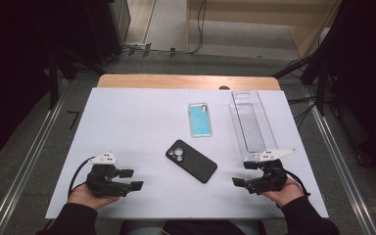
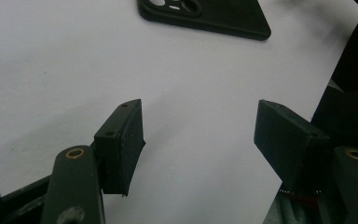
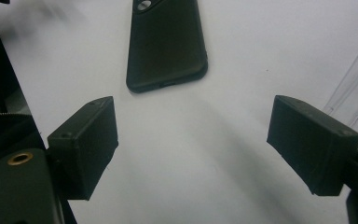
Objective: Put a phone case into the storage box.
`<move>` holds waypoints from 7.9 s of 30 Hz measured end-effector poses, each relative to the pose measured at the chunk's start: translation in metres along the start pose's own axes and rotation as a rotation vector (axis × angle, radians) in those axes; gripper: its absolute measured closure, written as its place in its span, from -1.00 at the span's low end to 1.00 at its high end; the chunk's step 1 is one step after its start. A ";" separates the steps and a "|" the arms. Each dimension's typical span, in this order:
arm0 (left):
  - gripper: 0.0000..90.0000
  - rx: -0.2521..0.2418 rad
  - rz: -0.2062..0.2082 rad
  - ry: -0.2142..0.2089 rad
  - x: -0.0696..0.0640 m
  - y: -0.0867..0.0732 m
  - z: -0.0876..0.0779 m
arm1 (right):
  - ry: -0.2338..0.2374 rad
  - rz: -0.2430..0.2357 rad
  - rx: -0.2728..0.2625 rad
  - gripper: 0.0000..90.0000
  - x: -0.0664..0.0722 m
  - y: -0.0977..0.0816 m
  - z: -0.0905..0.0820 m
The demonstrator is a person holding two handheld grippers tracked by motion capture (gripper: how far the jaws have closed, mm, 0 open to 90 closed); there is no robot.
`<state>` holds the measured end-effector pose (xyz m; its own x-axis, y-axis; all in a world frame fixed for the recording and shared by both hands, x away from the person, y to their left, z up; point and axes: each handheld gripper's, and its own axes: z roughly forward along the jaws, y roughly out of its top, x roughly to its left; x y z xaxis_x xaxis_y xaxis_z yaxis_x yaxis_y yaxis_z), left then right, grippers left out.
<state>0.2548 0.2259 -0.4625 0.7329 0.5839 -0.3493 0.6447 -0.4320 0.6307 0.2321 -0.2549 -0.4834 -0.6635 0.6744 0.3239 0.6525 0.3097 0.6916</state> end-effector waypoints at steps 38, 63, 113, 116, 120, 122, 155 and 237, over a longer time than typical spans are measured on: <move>-0.34 0.017 -0.016 -0.015 0.000 -0.001 0.003 | -0.016 0.014 -0.014 -0.66 -0.005 0.001 -0.004; -0.35 0.010 -0.031 -0.006 0.002 -0.001 0.003 | -0.010 0.019 -0.011 -0.66 -0.005 0.003 -0.002; -0.34 -0.017 -0.069 0.016 0.007 -0.001 0.001 | -0.022 0.011 -0.044 -0.57 0.028 0.098 0.051; -0.34 -0.019 -0.070 0.015 0.007 -0.001 0.001 | -0.026 0.018 -0.043 -0.56 0.025 0.107 0.057; -0.34 -0.017 -0.071 0.014 0.007 -0.001 0.001 | -0.034 0.022 -0.041 -0.52 0.022 0.120 0.066; -0.34 -0.018 -0.071 0.013 0.007 -0.001 0.001 | -0.035 0.018 -0.041 -0.52 0.021 0.126 0.071; -0.33 -0.027 -0.073 0.005 0.008 -0.002 -0.001 | -0.199 0.161 0.090 0.95 -0.023 0.155 0.152; -0.34 -0.030 -0.062 -0.005 0.006 0.000 0.000 | 0.068 -0.020 0.037 -0.24 0.014 0.089 0.046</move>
<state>0.2592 0.2295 -0.4642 0.6930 0.6052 -0.3919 0.6821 -0.3744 0.6281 0.2980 -0.1869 -0.4472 -0.6992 0.6213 0.3537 0.6508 0.3486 0.6745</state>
